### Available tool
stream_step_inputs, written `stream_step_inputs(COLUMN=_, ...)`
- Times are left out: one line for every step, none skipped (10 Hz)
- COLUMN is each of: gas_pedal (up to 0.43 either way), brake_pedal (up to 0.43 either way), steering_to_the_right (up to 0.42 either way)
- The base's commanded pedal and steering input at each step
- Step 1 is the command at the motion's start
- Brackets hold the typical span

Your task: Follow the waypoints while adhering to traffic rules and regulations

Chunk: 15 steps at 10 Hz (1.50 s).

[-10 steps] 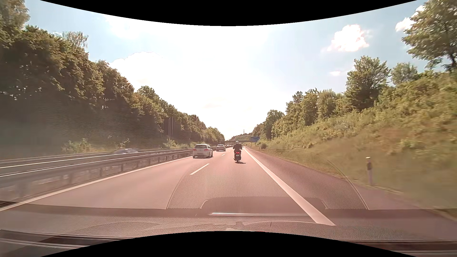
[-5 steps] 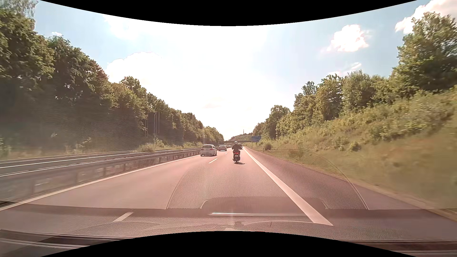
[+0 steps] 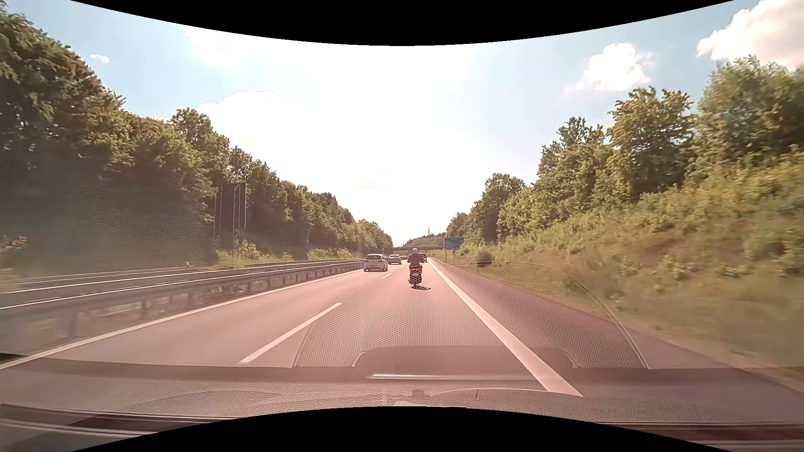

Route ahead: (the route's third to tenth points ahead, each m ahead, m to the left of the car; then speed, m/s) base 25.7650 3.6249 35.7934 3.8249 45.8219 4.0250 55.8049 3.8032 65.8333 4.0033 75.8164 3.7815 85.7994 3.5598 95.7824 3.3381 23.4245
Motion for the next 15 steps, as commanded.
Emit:
stream_step_inputs(gas_pedal=0.299, brake_pedal=0.012, steering_to_the_right=-0.003)
stream_step_inputs(gas_pedal=0.287, brake_pedal=0.012, steering_to_the_right=-0.003)
stream_step_inputs(gas_pedal=0.280, brake_pedal=0.012, steering_to_the_right=-0.003)
stream_step_inputs(gas_pedal=0.268, brake_pedal=0.012, steering_to_the_right=-0.003)
stream_step_inputs(gas_pedal=0.268, brake_pedal=0.012, steering_to_the_right=-0.003)
stream_step_inputs(gas_pedal=0.268, brake_pedal=0.012, steering_to_the_right=-0.003)
stream_step_inputs(gas_pedal=0.268, brake_pedal=0.012, steering_to_the_right=-0.003)
stream_step_inputs(gas_pedal=0.268, brake_pedal=0.012, steering_to_the_right=-0.002)
stream_step_inputs(gas_pedal=0.268, brake_pedal=0.012, steering_to_the_right=-0.002)
stream_step_inputs(gas_pedal=0.268, brake_pedal=0.012, steering_to_the_right=-0.002)
stream_step_inputs(gas_pedal=0.268, brake_pedal=0.012, steering_to_the_right=-0.002)
stream_step_inputs(gas_pedal=0.268, brake_pedal=0.012, steering_to_the_right=-0.002)
stream_step_inputs(gas_pedal=0.268, brake_pedal=0.012, steering_to_the_right=0.000)
stream_step_inputs(gas_pedal=0.248, brake_pedal=0.012, steering_to_the_right=0.001)
stream_step_inputs(gas_pedal=0.228, brake_pedal=0.012, steering_to_the_right=0.001)
